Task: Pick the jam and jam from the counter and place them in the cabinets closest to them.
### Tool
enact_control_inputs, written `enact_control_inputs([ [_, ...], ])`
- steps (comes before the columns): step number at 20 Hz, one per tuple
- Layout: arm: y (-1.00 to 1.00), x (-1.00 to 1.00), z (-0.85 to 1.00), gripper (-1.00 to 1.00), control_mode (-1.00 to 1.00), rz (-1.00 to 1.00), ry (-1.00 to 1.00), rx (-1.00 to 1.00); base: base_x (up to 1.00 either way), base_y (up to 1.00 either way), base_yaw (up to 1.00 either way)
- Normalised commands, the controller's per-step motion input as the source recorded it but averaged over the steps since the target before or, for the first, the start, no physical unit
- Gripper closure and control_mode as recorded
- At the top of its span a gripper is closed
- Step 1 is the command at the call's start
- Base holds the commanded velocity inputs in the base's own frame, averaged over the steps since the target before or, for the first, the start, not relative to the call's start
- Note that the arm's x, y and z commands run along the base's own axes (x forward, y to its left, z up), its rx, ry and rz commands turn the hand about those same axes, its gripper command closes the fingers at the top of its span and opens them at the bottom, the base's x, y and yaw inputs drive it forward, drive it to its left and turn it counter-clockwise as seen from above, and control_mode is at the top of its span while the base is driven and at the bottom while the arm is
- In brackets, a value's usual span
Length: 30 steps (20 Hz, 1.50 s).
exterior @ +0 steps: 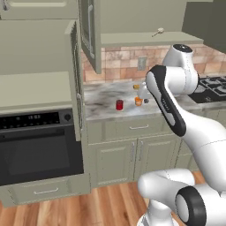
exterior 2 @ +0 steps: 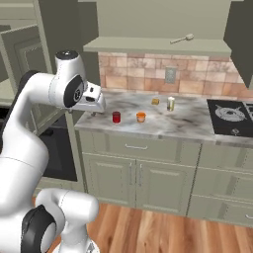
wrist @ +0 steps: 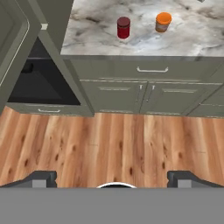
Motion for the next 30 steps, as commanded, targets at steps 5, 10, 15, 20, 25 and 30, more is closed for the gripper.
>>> enact_control_inputs([
  [5, 0.00, 0.00, 0.00, -1.00, 1.00, 0.00, 0.00, 0.00, 0.00, 0.00, 0.00],
  [10, 0.00, 0.00, 0.00, -1.00, 1.00, 0.00, 0.00, 0.00, 0.00, 0.00, 0.00],
  [15, 0.00, 0.00, 0.00, -1.00, 1.00, 0.00, 0.00, 0.00, 0.05, -0.01, 0.00],
  [20, 0.00, 0.00, 0.00, -1.00, 1.00, 0.00, 0.00, 0.00, 0.21, -0.03, 0.00],
  [25, 0.00, 0.00, 0.00, -1.00, 1.00, 0.00, 0.00, 0.00, 0.30, -0.05, 0.00],
  [30, 0.00, 0.00, 0.00, -1.00, 1.00, 0.00, 0.00, 0.00, 0.34, -0.06, 0.00],
])
